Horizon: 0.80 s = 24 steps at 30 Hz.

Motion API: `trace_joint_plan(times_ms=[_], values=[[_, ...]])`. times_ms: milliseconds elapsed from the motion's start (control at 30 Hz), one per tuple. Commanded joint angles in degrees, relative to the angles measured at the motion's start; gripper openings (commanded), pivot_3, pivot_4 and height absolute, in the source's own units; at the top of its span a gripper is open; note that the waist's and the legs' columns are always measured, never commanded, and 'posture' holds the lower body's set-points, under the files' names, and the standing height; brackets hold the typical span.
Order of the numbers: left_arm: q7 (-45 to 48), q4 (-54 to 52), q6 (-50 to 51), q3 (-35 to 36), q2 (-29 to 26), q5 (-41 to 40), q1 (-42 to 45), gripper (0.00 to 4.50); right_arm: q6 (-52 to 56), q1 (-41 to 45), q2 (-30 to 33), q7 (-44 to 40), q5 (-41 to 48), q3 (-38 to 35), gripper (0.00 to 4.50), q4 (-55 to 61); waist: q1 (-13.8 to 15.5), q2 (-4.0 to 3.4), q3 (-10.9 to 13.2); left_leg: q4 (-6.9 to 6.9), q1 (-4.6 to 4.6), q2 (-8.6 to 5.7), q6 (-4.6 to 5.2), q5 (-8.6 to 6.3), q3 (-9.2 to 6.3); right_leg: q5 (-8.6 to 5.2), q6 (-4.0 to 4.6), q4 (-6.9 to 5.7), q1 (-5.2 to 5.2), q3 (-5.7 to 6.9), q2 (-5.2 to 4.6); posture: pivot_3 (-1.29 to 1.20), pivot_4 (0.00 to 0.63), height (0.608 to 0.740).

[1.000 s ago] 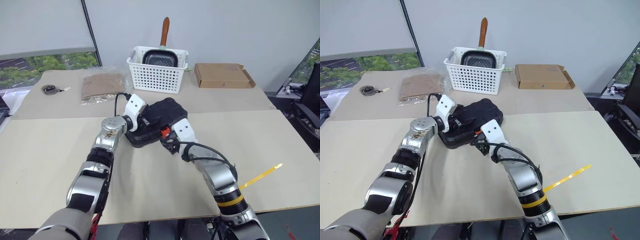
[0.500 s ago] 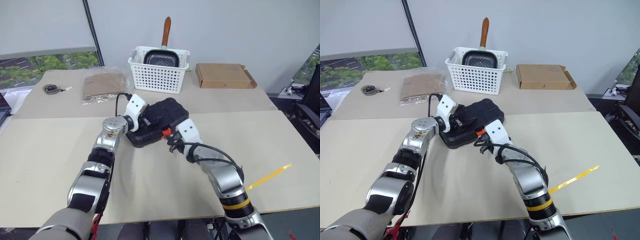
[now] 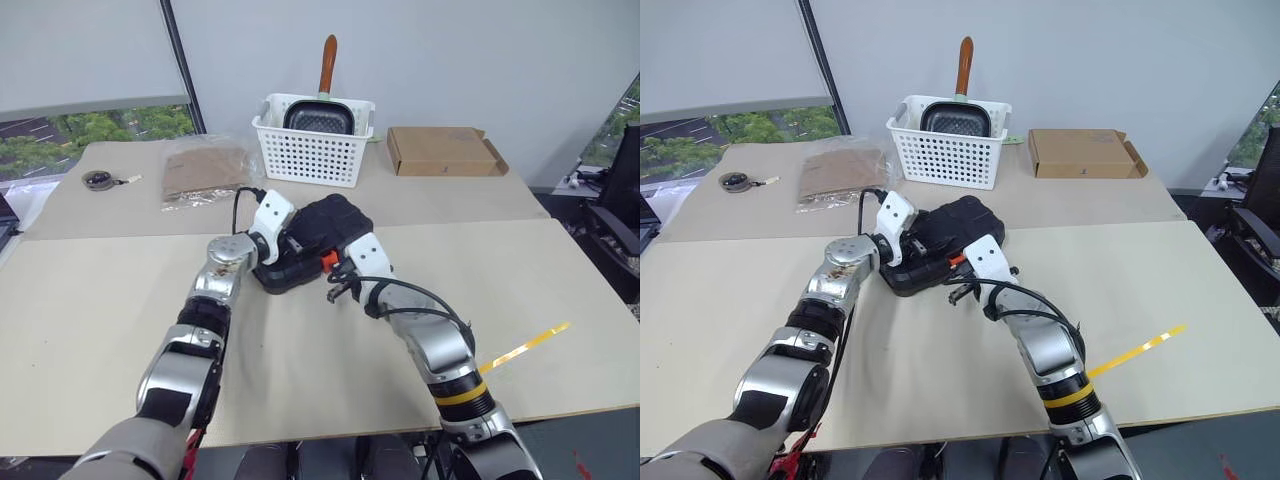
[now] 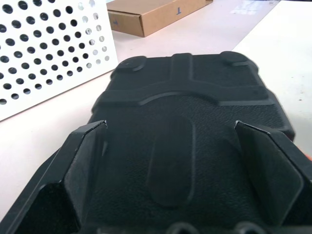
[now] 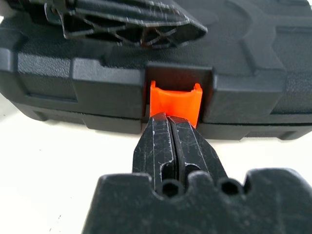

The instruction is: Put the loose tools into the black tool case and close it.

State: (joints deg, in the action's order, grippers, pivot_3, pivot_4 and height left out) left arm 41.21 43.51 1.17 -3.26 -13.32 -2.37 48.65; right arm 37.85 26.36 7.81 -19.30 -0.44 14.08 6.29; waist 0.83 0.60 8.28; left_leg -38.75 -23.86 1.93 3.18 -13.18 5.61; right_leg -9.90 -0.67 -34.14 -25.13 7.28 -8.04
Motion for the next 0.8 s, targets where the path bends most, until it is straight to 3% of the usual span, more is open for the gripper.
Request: trace_joint_plan(times_ms=[33,233,600,800], values=[[0.86,4.10,2.01,-2.71,1.44,1.78,-3.34,4.50,-0.69,-0.88,1.14,-0.07,0.14,-1.11,0.03,3.75,0.07,-0.01,-0.01,0.00,0.00,0.00,0.00,0.00,0.00,0.00,0.00,0.00,0.00,0.00,-0.02,0.00,0.150,0.700],[0.80,4.40,1.91,-2.38,1.61,1.86,-3.33,4.50,2.26,-3.65,3.83,-1.58,0.02,0.31,0.03,5.16,0.58,-0.03,-0.02,0.00,-0.01,-0.12,0.05,-0.03,0.05,0.00,-0.01,0.03,0.05,0.16,-0.30,0.00,0.150,0.700],[0.35,4.04,1.98,-2.30,1.70,1.71,-3.79,4.50,-2.89,5.02,0.30,-0.05,-0.50,-0.75,0.03,-4.76,0.35,-0.07,0.00,0.00,-0.03,-0.06,0.05,-0.03,0.01,0.03,-0.06,0.05,0.04,0.61,-0.44,0.00,0.150,0.700],[-0.17,2.70,2.15,-1.51,1.04,1.20,-4.33,4.50,-2.66,2.85,2.03,-1.51,-0.01,-1.02,0.03,-2.75,0.34,-0.08,0.00,0.01,-0.05,-0.04,0.05,-0.03,-0.02,0.06,-0.11,0.03,0.03,0.72,-0.43,0.00,0.150,0.700]])
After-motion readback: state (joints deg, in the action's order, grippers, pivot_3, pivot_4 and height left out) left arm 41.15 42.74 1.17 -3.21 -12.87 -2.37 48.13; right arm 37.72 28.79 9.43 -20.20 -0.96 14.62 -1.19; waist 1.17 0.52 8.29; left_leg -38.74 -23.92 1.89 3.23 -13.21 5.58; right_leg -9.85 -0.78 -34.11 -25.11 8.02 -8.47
